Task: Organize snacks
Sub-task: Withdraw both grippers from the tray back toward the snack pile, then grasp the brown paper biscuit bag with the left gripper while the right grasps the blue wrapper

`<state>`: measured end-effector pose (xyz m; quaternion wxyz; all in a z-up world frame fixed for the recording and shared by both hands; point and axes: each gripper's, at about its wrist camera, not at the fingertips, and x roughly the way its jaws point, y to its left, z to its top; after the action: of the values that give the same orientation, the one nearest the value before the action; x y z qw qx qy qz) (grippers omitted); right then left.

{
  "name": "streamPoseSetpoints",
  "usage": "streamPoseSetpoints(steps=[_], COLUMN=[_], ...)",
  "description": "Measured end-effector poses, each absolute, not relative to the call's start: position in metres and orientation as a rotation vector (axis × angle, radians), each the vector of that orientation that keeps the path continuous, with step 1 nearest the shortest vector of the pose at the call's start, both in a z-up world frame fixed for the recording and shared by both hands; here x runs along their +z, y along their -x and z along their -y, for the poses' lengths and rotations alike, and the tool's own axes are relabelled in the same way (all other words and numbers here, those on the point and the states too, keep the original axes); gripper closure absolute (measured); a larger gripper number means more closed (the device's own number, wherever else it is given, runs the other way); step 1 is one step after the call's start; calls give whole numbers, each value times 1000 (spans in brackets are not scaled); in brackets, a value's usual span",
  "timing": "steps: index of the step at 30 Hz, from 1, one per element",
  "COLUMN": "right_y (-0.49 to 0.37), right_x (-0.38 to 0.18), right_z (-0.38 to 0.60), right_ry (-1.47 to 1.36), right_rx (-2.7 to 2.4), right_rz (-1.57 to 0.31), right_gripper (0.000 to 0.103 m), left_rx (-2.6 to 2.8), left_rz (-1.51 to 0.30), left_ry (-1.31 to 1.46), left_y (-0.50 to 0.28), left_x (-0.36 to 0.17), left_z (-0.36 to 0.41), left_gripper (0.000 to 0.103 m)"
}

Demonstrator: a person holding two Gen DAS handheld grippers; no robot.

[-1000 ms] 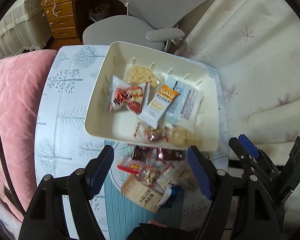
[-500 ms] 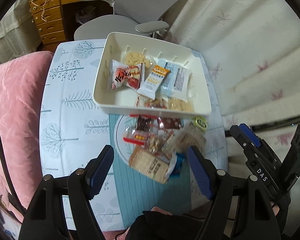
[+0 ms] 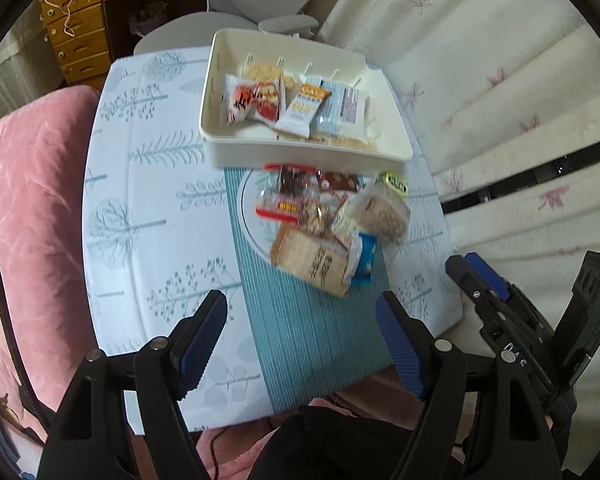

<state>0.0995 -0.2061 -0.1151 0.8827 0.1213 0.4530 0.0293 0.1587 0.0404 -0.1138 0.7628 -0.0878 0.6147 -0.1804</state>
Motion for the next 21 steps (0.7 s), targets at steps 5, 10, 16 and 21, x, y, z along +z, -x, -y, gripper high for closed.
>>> streamPoseSetpoints(steps=[5, 10, 16, 21], right_y=[-83, -80, -90, -102], right_x=[-132, -144, -166, -181], right_z=[188, 182, 190, 202], right_ry=[-252, -235, -204, -147], right_rx=[47, 65, 78, 172], right_rz=[-999, -1040, -1100, -1155], right_gripper=[56, 56, 56, 56], left_rx=[-380, -337, -171, -76], left_rz=[-1362, -1406, -1438, -1416], left_ry=[192, 232, 316, 418], left_y=[-144, -135, -137, -138], left_x=[-128, -146, -169, -184], left_z=[-41, -35, -26, -13], left_gripper=[27, 27, 27, 27])
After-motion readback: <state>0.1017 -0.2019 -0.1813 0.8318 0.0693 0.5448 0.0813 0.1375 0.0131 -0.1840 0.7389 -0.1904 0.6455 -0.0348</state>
